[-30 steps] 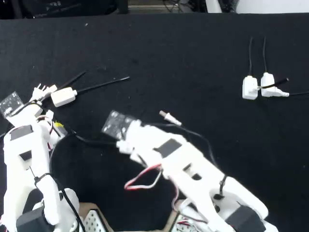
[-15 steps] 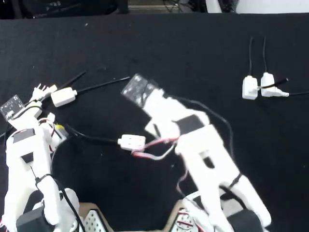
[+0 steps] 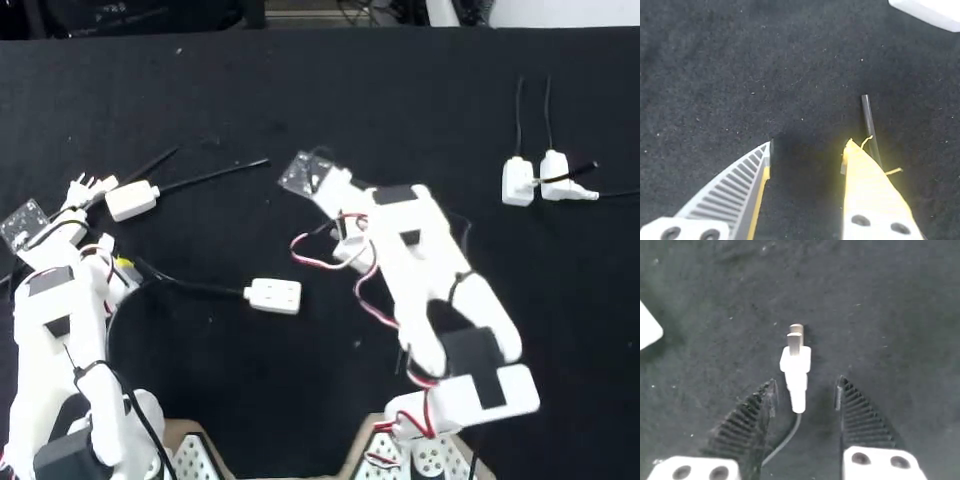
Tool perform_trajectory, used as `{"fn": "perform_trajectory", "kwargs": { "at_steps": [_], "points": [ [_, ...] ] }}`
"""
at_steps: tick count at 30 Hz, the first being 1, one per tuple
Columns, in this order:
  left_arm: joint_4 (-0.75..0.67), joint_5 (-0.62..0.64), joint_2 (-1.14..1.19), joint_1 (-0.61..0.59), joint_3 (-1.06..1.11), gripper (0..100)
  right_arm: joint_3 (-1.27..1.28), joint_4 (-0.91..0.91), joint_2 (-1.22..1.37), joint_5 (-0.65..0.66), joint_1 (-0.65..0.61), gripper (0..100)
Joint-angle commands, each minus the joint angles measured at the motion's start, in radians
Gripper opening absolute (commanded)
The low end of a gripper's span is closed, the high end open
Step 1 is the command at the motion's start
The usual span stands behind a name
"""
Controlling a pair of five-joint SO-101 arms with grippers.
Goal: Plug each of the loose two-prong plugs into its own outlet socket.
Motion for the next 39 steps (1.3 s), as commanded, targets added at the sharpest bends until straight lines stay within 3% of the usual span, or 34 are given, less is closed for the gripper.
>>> {"fn": "perform_trajectory", "kwargs": {
  "at_steps": [1, 9, 11, 13, 18, 21, 25, 30, 39],
  "points": [
    [-0.011, 0.009, -0.018, 0.047, -0.007, 23, -0.056, 0.002, 0.016, 0.012, 0.018, 17.8],
    [-0.009, 0.008, -0.018, 0.045, -0.007, 23, -0.058, -0.166, 0.122, 0.029, 0.054, 17.3],
    [-0.008, 0.008, -0.018, 0.044, -0.007, 23, -0.058, -0.175, 0.162, 0.086, 0.064, 11.0],
    [-0.008, 0.008, -0.018, 0.042, -0.007, 23, -0.058, -0.169, 0.162, 0.100, 0.069, 0.2],
    [-0.008, 0.008, -0.021, 0.044, -0.007, 23, -0.054, 0.000, -0.027, 0.091, 0.057, 0.9],
    [-0.005, 0.006, -0.028, 0.047, -0.008, 23, -0.038, 0.095, -0.208, 0.003, -0.026, 1.1],
    [-0.003, 0.005, -0.029, 0.045, -0.028, 23, 0.038, 0.064, -0.397, -0.118, -0.201, 1.1],
    [0.037, 0.005, -0.029, 0.048, -0.108, 23, 0.153, -0.133, -0.466, -0.261, -0.370, 1.1],
    [-0.002, -0.052, -0.253, 0.147, -0.068, 23, 0.372, -0.562, -0.453, -0.542, -0.419, 1.1]
  ]
}}
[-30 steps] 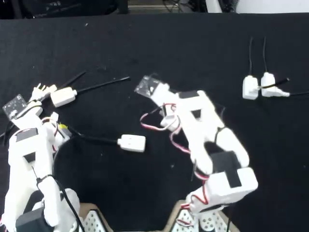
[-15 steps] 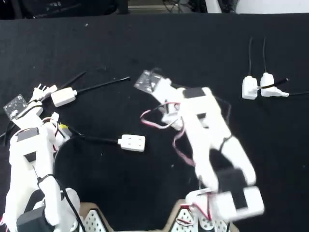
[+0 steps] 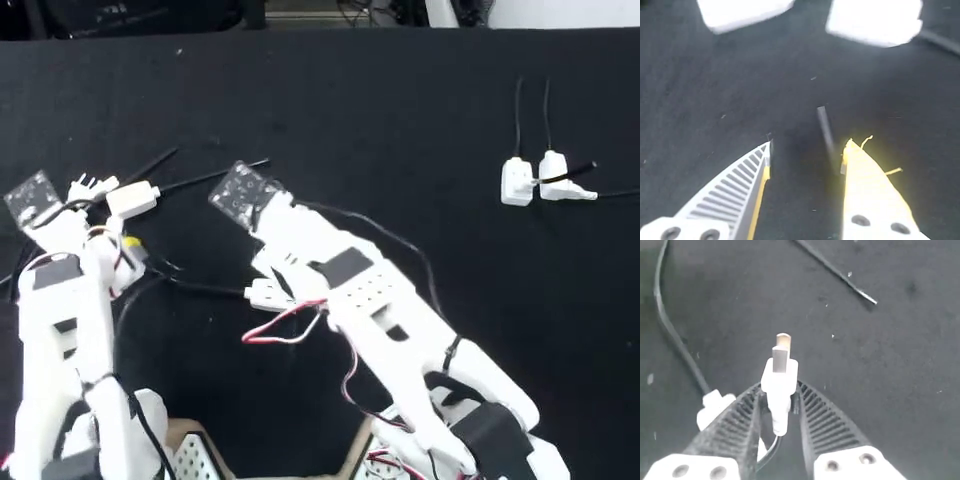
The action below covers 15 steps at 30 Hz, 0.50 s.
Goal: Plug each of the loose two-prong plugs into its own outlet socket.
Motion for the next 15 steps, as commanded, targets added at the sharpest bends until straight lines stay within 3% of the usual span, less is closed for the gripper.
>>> {"fn": "perform_trajectory", "kwargs": {
  "at_steps": [1, 10, 15],
  "points": [
    [-0.054, -0.031, -0.203, 0.077, 0.030, 23, 0.059, -0.152, -0.054, -0.069, -0.048, 1.1],
    [-0.106, -0.026, -0.540, 0.228, 0.228, 23, 0.237, -0.411, -0.111, -0.075, -0.199, 1.1],
    [-0.103, -0.032, -0.712, 0.257, 0.331, 23, 0.262, -0.423, -0.111, -0.075, -0.255, 1.1]
  ]
}}
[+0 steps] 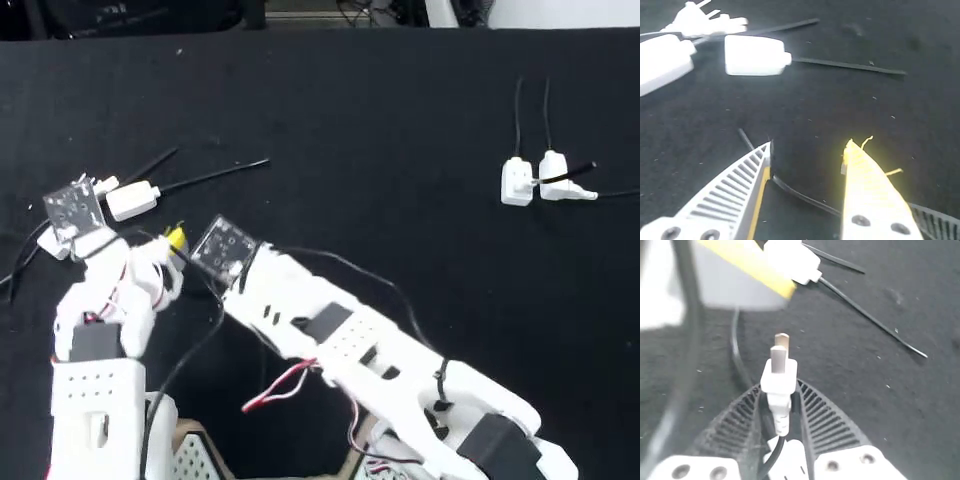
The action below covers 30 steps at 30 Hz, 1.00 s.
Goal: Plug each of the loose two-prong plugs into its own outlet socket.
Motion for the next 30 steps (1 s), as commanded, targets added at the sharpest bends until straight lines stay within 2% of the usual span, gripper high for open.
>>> {"fn": "perform_trajectory", "kwargs": {
  "at_steps": [1, 4, 8, 15, 23, 30],
  "points": [
    [-0.006, -0.011, -0.161, 0.024, 0.053, 23, 0.008, -0.032, -0.047, -0.012, -0.051, 1.1],
    [0.048, -0.012, -0.255, 0.025, 0.077, 23, 0.018, -0.032, -0.054, -0.012, -0.080, 1.1],
    [0.110, -0.084, -0.344, 0.051, 0.113, 23, 0.016, -0.032, -0.054, -0.009, -0.086, 1.1],
    [0.117, -0.146, -0.399, 0.059, 0.171, 23, 0.025, -0.006, -0.108, -0.005, -0.083, 1.1],
    [0.114, -0.147, -0.396, 0.054, 0.197, 23, 0.033, 0.164, -0.326, -0.009, -0.081, 1.1],
    [0.117, -0.147, -0.396, 0.053, 0.197, 23, 0.051, 0.195, -0.407, -0.012, -0.081, 1.1]
  ]
}}
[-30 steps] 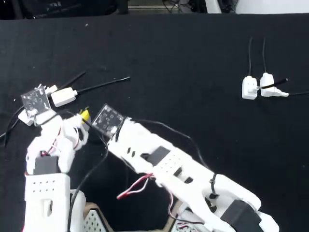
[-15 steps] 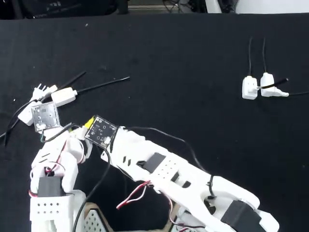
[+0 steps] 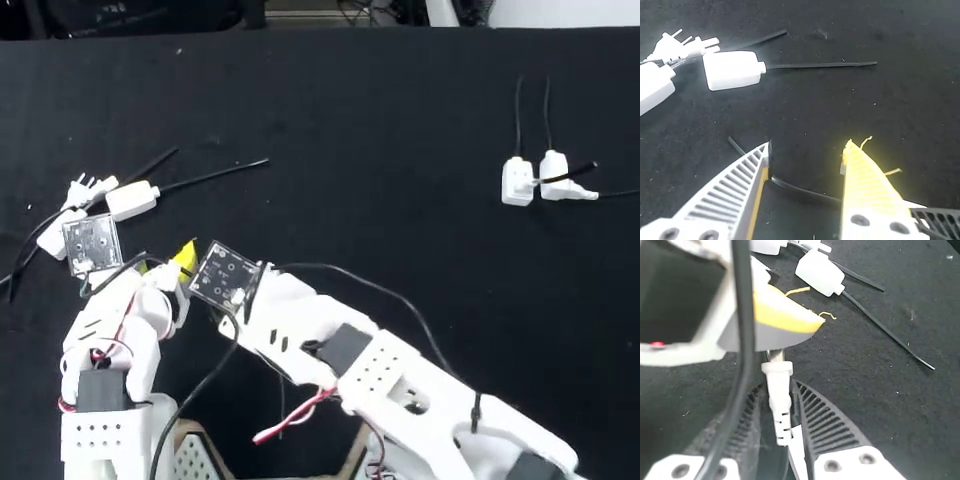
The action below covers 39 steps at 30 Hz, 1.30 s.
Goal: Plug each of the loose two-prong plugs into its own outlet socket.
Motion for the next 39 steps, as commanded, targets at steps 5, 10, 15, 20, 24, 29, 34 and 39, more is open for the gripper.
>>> {"fn": "perform_trajectory", "kwargs": {
  "at_steps": [5, 10, 15, 20, 24, 29, 34, 39],
  "points": [
    [0.012, -0.011, 0.009, 0.005, 0.004, 23, 0.025, -0.005, -0.180, -0.011, -0.012, 1.1],
    [0.012, -0.011, 0.009, 0.005, 0.004, 23, 0.053, -0.005, -0.243, -0.052, -0.014, 1.1],
    [0.012, -0.011, 0.009, 0.005, 0.004, 23, 0.054, -0.003, -0.245, -0.061, -0.011, 1.1],
    [0.008, -0.005, 0.002, -0.013, 0.001, 23, 0.071, 0.000, -0.242, -0.063, -0.011, 1.1],
    [-0.012, -0.002, 0.006, -0.039, -0.007, 23, 0.035, 0.055, -0.191, -0.063, -0.009, 1.1],
    [-0.028, 0.000, 0.009, -0.042, -0.015, 23, -0.062, 0.115, -0.050, -0.069, 0.028, 1.1],
    [-0.020, 0.000, 0.011, -0.096, -0.064, 23, -0.148, 0.178, 0.062, -0.103, 0.087, 1.1],
    [-0.020, -0.006, 0.078, -0.110, -0.068, 23, -0.302, 0.427, 0.093, -0.166, 0.147, 1.1]
  ]
}}
